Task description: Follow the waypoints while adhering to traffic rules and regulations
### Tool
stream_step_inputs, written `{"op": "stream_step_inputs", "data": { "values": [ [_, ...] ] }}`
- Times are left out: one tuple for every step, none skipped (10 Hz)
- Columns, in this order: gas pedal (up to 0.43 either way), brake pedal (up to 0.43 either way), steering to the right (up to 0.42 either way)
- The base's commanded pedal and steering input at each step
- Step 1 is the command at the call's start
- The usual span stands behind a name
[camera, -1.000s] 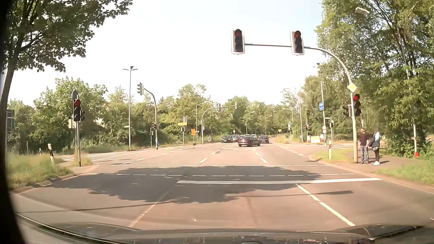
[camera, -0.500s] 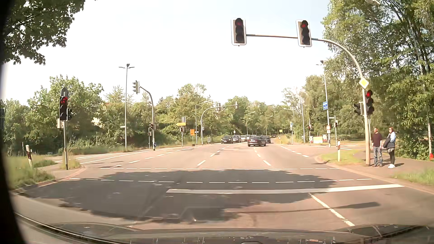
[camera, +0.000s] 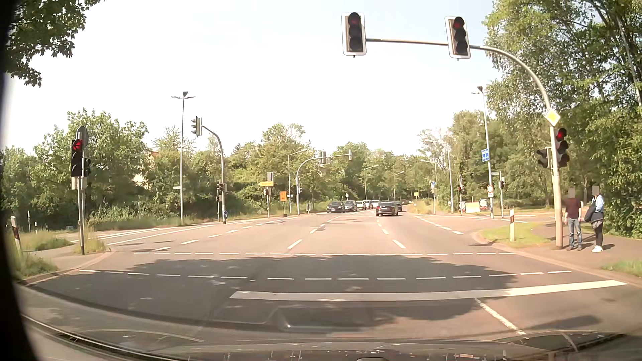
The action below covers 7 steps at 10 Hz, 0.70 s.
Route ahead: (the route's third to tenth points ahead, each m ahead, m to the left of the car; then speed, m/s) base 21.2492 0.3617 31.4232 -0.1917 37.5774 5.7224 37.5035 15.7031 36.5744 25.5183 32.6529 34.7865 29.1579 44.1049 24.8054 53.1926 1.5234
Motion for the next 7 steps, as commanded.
{"op": "stream_step_inputs", "data": {
  "values": [
    [0.0,0.043,-0.003],
    [0.0,0.024,-0.003],
    [0.0,0.006,-0.003],
    [0.0,0.0,-0.003],
    [0.0,0.0,-0.003],
    [0.0,0.0,-0.003],
    [0.0,0.0,-0.003]
  ]
}}
